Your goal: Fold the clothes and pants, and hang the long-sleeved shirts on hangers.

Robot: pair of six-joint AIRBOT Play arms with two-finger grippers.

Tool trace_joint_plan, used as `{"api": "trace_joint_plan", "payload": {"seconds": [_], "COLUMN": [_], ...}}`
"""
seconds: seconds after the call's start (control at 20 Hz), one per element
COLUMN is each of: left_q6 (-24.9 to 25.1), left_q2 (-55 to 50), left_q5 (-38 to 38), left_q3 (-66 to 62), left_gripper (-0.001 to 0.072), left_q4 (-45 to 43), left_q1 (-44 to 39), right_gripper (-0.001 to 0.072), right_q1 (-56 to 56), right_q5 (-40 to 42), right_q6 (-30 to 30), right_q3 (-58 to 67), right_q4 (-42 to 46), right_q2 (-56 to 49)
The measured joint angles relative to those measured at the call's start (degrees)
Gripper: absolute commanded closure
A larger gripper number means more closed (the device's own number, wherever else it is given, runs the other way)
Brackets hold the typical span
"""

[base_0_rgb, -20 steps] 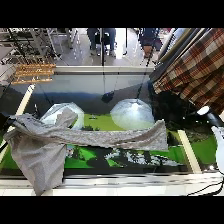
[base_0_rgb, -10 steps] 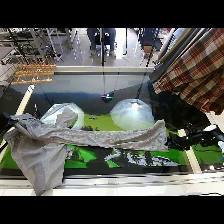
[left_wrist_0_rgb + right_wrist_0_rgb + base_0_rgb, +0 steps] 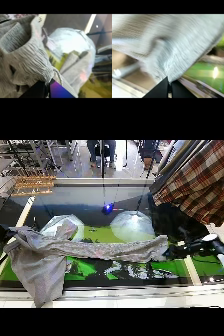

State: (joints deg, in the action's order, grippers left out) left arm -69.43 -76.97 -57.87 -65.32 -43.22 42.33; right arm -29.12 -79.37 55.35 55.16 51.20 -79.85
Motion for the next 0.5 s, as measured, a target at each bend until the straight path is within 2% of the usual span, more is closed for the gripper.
{"api": "trace_joint_plan", "payload": {"seconds": [0.15,0.3,0.5], "left_q6": [-0.37,-3.82,-8.13], "left_q2": [6.58,14.34,20.68], "left_q5": [-1.20,-1.53,-0.63], "left_q3": [-3.61,-12.33,-27.78], "left_gripper": [0.0690,0.0690,0.0690], "left_q4": [0.33,3.50,18.71], "left_q1": [1.07,4.20,13.49], "right_gripper": [0.0686,0.0686,0.0686], "right_q1": [0.13,0.13,0.15], "right_q5": [-1.44,-1.18,3.76], "right_q6": [2.14,7.08,16.70], "right_q3": [4.94,16.15,37.31], "right_q4": [-4.42,-5.40,2.69], "right_q2": [10.03,20.00,28.28]}}
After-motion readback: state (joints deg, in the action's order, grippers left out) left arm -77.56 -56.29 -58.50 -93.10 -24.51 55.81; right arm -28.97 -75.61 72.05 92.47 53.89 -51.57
